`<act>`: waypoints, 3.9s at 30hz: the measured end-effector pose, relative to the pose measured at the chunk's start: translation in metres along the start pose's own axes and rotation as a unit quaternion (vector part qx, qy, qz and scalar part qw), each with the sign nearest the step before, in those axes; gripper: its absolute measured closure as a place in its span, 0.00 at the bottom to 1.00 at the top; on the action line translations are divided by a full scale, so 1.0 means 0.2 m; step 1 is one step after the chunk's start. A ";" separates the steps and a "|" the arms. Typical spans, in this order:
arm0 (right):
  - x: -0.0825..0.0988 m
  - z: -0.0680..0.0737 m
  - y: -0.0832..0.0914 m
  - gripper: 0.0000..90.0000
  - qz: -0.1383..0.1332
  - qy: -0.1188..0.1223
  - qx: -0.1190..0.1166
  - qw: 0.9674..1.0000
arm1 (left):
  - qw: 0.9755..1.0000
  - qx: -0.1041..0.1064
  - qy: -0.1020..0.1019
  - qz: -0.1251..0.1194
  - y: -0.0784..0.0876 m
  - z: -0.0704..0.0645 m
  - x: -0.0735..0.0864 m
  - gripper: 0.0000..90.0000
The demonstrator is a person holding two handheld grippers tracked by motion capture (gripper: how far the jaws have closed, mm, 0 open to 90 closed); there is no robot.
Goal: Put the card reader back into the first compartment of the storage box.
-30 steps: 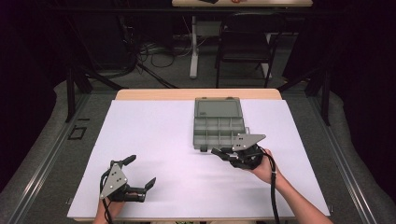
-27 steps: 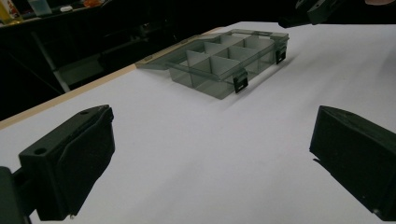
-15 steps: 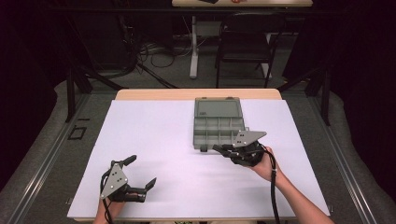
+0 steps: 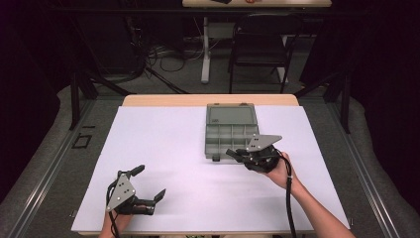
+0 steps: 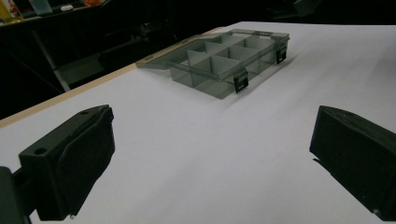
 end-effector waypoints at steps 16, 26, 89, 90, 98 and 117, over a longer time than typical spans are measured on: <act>-0.07 -0.06 -0.03 0.82 0.002 -0.001 0.010 1.000 | 1.000 0.000 -0.001 0.000 0.00 0.00 0.00 0.00; -0.08 -0.10 -0.05 0.82 0.007 -0.002 0.015 1.000 | 1.000 0.000 -0.001 -0.001 0.00 0.00 0.00 0.00; -0.22 -0.24 -0.25 0.82 0.044 -0.030 0.053 0.997 | 1.000 -0.002 0.000 -0.002 -0.01 0.01 0.00 0.00; -0.22 -0.24 -0.25 0.82 0.044 -0.030 0.053 0.997 | 1.000 -0.002 0.000 -0.002 -0.01 0.01 0.00 0.00; -0.23 -0.26 -0.27 0.82 0.047 -0.037 0.058 0.997 | 1.000 -0.003 0.000 -0.001 -0.01 0.00 0.00 0.00; -0.24 -0.30 -0.36 0.82 0.057 -0.064 0.079 0.993 | 1.000 -0.004 0.000 -0.002 -0.01 0.01 0.00 0.00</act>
Point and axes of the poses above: each handheld gripper's, and its own axes: y roughly backward along the jaws, x roughly out of its underside, z roughly to its left, the point moved 6 cm from there along -y, roughly forward along the jaws, and after that the axes turned 6 degrees about -z, right-handed, at the moved point
